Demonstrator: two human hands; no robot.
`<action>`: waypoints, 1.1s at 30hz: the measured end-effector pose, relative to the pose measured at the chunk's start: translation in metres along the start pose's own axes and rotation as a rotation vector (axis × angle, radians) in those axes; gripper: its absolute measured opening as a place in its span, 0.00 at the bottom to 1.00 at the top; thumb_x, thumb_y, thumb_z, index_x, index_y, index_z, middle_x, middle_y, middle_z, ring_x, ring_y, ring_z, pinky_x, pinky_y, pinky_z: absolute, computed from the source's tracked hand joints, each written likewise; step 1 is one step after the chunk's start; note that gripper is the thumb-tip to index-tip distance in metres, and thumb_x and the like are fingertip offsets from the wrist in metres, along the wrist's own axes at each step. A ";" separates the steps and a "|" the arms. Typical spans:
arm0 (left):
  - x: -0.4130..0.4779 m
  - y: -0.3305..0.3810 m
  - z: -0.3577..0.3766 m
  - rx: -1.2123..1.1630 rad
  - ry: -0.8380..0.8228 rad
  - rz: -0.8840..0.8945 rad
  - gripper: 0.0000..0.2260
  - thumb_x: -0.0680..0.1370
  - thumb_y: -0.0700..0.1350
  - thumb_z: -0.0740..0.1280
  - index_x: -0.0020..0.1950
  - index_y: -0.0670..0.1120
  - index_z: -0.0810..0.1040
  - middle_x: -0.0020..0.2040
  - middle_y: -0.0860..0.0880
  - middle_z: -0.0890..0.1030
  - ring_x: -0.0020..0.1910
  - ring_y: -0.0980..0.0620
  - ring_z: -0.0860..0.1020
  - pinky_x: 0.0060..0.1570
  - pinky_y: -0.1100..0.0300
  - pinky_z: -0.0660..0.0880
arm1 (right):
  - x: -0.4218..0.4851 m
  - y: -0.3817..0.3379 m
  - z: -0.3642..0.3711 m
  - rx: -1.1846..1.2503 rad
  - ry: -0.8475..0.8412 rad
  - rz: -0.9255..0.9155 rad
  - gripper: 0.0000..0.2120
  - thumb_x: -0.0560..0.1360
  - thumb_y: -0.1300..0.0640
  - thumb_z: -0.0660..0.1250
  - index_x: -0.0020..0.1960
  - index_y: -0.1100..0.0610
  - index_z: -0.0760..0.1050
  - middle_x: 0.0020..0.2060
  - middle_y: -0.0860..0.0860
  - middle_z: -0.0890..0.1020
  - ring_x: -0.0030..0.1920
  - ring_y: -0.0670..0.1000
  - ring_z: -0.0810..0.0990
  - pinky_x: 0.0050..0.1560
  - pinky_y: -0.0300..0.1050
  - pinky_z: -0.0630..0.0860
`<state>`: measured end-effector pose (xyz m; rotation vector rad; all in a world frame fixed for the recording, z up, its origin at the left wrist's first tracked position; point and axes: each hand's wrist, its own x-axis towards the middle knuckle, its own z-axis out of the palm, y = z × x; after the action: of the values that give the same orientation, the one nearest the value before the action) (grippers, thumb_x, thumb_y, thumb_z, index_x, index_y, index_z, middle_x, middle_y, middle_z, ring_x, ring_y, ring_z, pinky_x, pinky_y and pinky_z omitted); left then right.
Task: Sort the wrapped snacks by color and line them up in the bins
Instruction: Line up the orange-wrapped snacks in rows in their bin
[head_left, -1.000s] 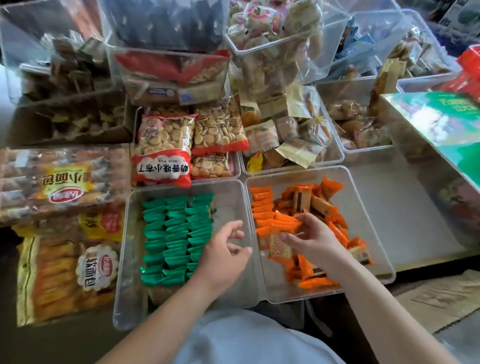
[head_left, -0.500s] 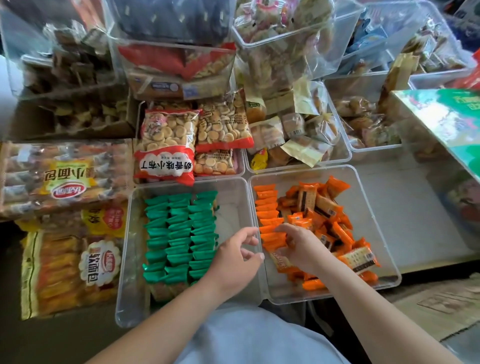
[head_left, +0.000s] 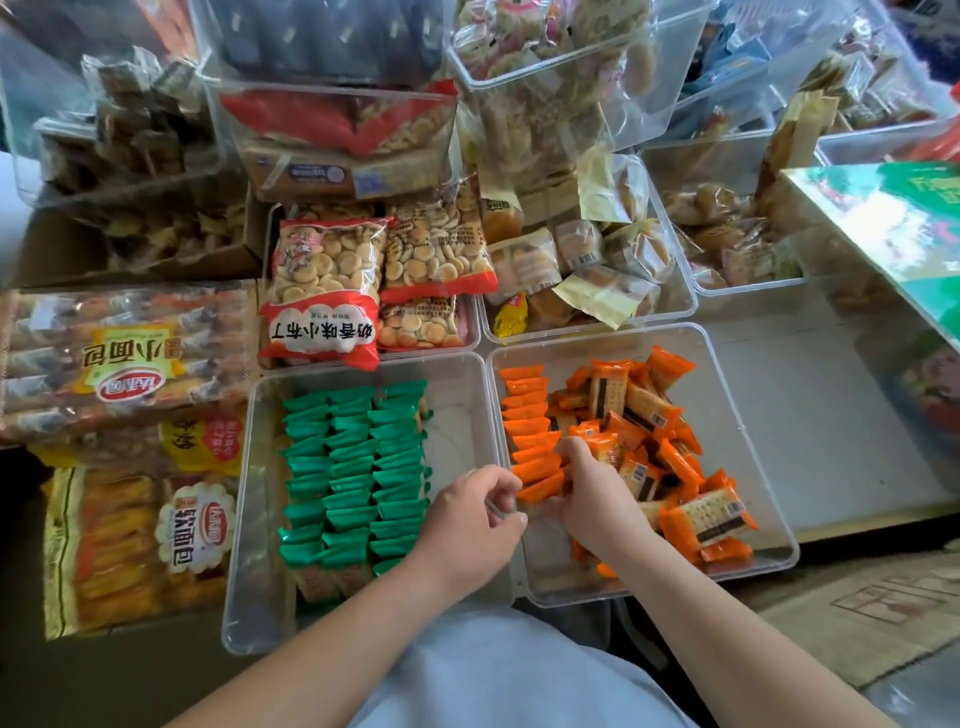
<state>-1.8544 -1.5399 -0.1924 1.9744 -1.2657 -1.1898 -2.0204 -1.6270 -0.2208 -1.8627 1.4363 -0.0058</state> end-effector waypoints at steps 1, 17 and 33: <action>0.001 -0.001 0.003 0.005 0.006 0.009 0.11 0.76 0.45 0.74 0.54 0.58 0.80 0.46 0.56 0.81 0.42 0.56 0.79 0.48 0.59 0.80 | -0.002 -0.002 -0.006 0.015 0.018 -0.017 0.27 0.75 0.53 0.77 0.67 0.48 0.65 0.50 0.43 0.78 0.49 0.47 0.80 0.48 0.40 0.78; 0.037 0.058 0.104 0.293 -0.215 -0.011 0.19 0.77 0.53 0.75 0.64 0.58 0.72 0.58 0.53 0.80 0.56 0.51 0.81 0.55 0.52 0.82 | -0.070 0.087 -0.098 -0.405 0.113 0.193 0.15 0.79 0.51 0.66 0.65 0.44 0.75 0.59 0.45 0.76 0.62 0.52 0.77 0.50 0.49 0.81; 0.019 0.059 0.026 -0.050 -0.032 0.026 0.04 0.76 0.54 0.73 0.49 0.60 0.80 0.42 0.60 0.83 0.40 0.58 0.83 0.44 0.53 0.83 | -0.072 0.050 -0.126 -0.098 0.310 0.256 0.13 0.76 0.41 0.71 0.49 0.44 0.69 0.43 0.44 0.79 0.43 0.50 0.79 0.39 0.47 0.78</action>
<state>-1.9007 -1.5823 -0.1669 1.9049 -1.2618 -1.2328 -2.1428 -1.6412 -0.1298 -1.7987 1.9117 -0.1050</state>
